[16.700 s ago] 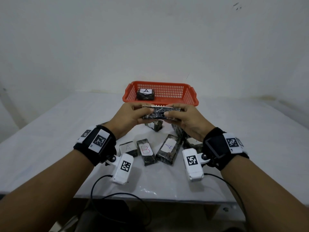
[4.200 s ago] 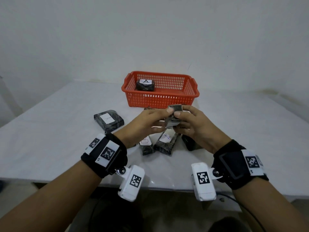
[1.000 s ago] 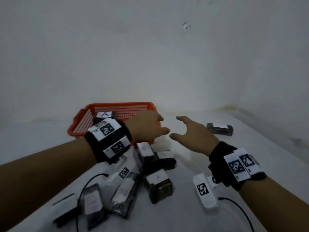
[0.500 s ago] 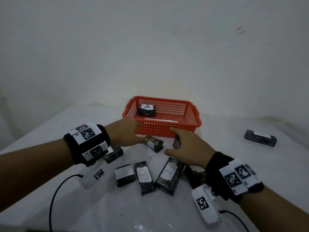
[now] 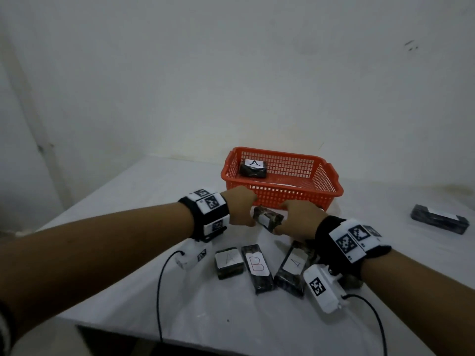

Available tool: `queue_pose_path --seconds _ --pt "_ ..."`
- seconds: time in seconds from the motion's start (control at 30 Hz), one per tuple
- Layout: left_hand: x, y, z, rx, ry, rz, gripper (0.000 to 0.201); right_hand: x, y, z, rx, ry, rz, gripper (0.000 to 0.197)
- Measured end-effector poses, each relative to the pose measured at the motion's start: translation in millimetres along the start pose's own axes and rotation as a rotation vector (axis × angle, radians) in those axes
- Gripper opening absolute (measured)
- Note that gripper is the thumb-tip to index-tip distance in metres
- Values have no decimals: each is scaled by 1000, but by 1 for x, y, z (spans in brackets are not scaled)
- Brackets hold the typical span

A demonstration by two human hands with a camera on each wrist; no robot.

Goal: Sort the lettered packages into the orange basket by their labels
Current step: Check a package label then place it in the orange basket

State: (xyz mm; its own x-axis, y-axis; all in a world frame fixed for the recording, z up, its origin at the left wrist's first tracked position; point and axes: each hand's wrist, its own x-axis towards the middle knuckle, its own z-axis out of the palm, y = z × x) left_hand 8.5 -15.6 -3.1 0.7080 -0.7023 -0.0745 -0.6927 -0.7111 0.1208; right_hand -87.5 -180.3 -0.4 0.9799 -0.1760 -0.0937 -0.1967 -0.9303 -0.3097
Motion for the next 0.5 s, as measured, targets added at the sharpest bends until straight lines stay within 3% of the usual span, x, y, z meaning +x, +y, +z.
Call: queue_pose_path --seconds 0.27,0.5 --pt "27 20 8 28 -18 59 39 25 1 11 -60 44 21 30" --pt "19 8 1 -106 -21 20 33 21 12 8 168 88 -32 15"
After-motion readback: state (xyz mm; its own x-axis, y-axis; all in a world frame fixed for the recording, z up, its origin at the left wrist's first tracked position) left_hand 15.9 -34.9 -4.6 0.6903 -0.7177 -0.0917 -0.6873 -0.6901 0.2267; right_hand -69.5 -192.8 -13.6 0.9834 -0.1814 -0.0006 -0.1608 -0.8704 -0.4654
